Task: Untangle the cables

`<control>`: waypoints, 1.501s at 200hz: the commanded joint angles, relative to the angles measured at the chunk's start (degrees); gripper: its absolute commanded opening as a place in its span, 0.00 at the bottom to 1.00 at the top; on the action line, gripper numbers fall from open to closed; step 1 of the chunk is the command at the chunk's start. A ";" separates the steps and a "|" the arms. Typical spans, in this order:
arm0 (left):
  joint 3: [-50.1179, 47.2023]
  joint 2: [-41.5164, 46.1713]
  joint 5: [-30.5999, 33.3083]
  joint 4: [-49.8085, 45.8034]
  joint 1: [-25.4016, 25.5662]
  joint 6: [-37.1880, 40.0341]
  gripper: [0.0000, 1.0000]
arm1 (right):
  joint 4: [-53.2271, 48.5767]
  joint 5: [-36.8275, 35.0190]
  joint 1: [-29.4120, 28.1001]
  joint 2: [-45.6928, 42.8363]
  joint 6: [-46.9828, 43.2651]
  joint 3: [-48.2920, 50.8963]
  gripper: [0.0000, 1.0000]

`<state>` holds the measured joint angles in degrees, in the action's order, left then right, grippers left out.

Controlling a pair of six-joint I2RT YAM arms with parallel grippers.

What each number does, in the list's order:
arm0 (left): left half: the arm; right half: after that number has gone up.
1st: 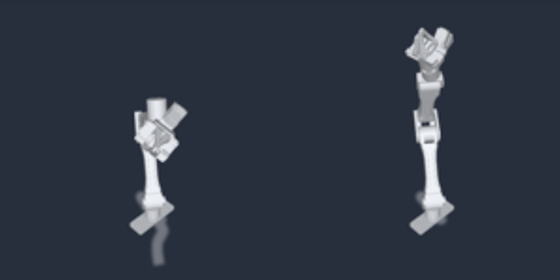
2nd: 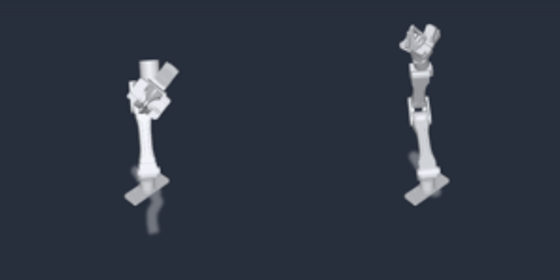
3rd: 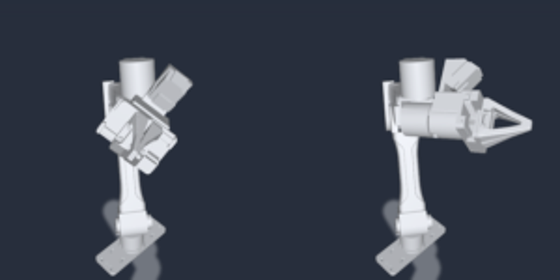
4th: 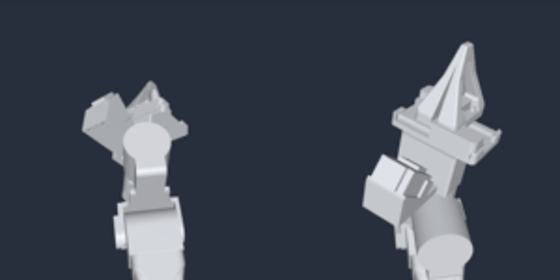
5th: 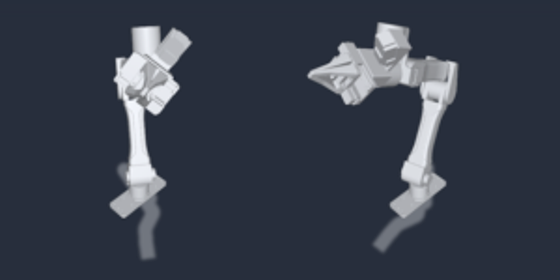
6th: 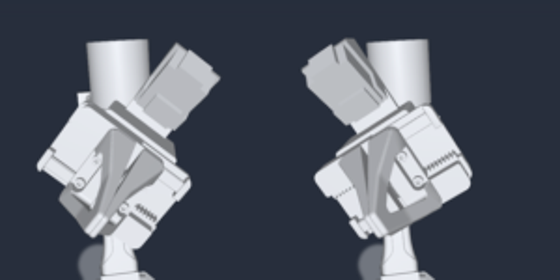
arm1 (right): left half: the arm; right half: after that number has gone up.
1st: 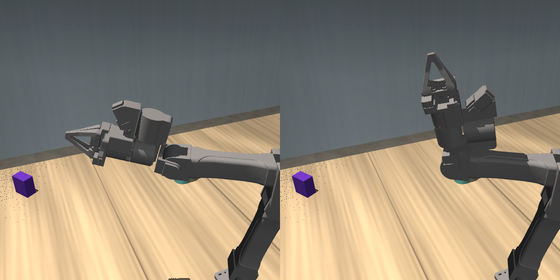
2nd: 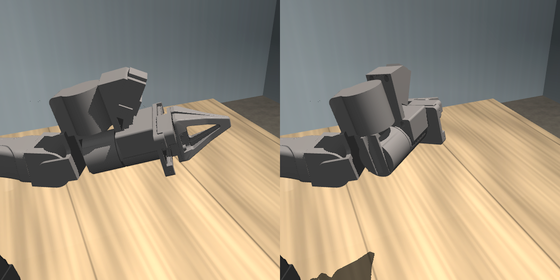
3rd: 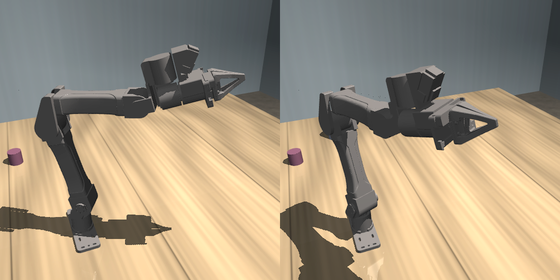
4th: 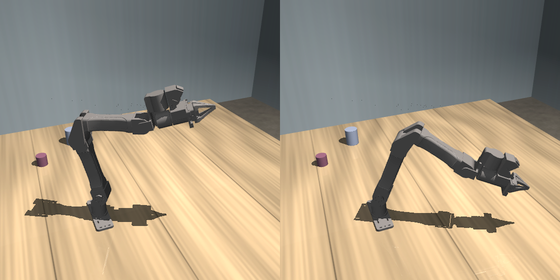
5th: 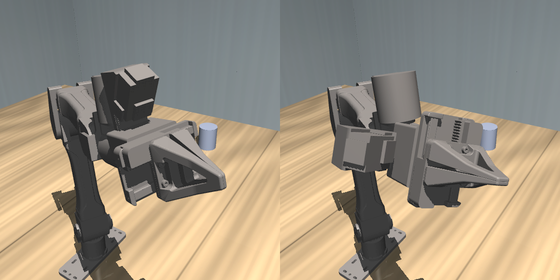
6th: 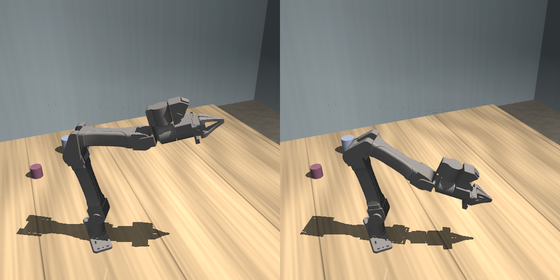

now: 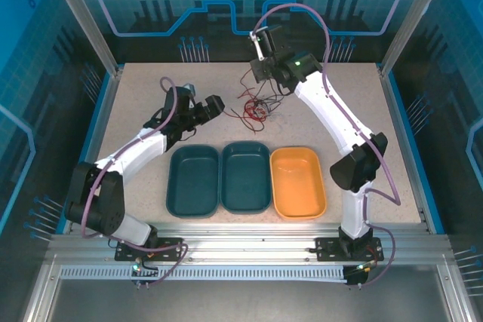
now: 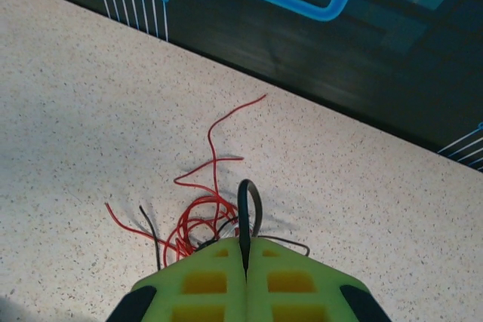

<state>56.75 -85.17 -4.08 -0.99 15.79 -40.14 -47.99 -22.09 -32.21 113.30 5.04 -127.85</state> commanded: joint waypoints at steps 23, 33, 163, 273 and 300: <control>-1.24 3.12 1.02 0.65 -0.50 1.39 0.99 | 1.05 0.55 0.04 -7.17 -0.99 -2.58 0.00; -1.23 3.39 0.80 0.67 -0.50 1.44 0.99 | 1.13 0.66 0.04 -8.01 -1.09 -2.40 0.00; -2.50 8.84 3.73 -1.60 -0.50 3.43 0.99 | 0.09 -1.82 0.25 -9.94 -0.98 -2.11 0.00; -5.36 17.84 3.68 -6.29 -0.50 5.42 0.99 | -0.76 -3.91 -3.63 -35.74 12.06 27.49 0.00; -5.49 20.12 3.71 -8.03 -0.50 5.86 0.99 | -4.03 -3.52 -3.74 -43.48 17.15 33.85 0.00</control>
<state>52.03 -67.64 -1.04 -6.28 15.68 -36.03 -49.10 -24.95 -35.27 75.99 15.57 -98.04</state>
